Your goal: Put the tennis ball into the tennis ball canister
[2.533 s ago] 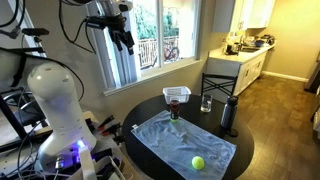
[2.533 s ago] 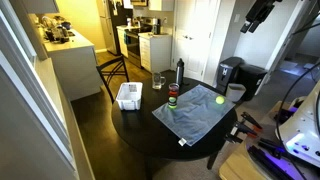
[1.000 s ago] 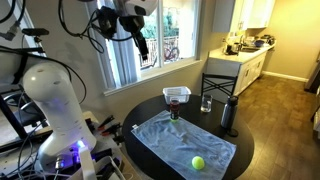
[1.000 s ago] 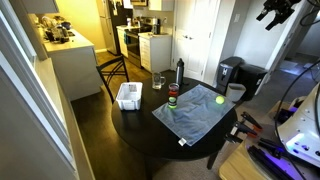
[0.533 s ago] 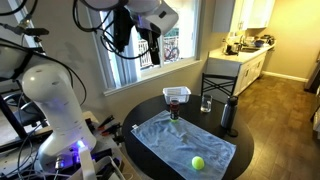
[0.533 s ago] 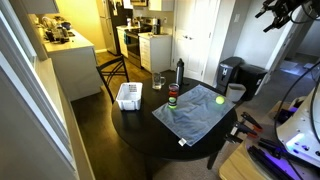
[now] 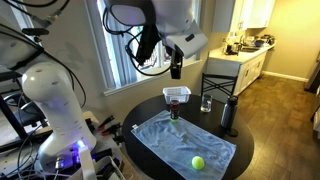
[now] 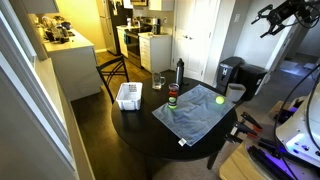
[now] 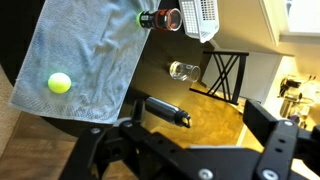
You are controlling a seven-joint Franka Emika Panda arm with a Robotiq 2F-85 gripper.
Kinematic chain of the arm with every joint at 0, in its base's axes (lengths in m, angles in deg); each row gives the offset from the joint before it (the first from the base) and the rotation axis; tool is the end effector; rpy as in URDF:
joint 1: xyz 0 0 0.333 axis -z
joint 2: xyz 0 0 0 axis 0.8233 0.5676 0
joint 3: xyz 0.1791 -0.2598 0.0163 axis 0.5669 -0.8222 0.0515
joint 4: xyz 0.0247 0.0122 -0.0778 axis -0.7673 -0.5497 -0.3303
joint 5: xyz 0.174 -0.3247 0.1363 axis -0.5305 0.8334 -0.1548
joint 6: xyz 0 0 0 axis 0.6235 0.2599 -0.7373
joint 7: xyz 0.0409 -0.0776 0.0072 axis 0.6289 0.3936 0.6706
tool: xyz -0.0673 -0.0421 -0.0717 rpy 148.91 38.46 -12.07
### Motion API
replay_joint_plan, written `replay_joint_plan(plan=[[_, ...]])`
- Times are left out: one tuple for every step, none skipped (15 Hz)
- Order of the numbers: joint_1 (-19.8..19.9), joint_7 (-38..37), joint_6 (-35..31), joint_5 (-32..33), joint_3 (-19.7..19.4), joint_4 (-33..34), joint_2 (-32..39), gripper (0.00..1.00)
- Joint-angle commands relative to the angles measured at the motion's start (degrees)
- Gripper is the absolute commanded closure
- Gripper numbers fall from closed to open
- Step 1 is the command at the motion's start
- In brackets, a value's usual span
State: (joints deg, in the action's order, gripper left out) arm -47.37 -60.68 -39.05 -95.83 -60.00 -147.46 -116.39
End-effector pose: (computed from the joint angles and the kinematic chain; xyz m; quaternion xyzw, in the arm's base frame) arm 0.2898 -0.3163 0.4532 -0.8149 0.4515 -0.1641 0.3243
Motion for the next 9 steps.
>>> replay_joint_plan(plan=[[1.35, 2.62, 0.31, -5.38, -2.22, 4.94, 9.59, 0.00], [1.60, 2.81, 0.65, -6.45, -3.23, 5.59, 11.51, 0.00], [1.83, 2.90, 1.04, -7.53, -3.84, 6.25, 13.10, 0.00], [2.12, 3.16, 1.11, -8.81, -4.49, 6.64, 14.89, 0.00], [2.51, 3.30, 1.31, -10.07, -4.75, 7.05, 16.45, 0.00], [2.79, 3.58, 1.29, -11.71, -4.99, 7.29, 18.11, 0.00], [3.33, 3.66, 1.39, -12.99, -4.82, 7.55, 19.40, 0.00], [3.75, 3.50, 2.18, -14.26, -4.60, 7.93, 20.70, 0.00], [4.40, 3.17, 3.34, -14.95, -4.16, 8.27, 21.59, 0.00]])
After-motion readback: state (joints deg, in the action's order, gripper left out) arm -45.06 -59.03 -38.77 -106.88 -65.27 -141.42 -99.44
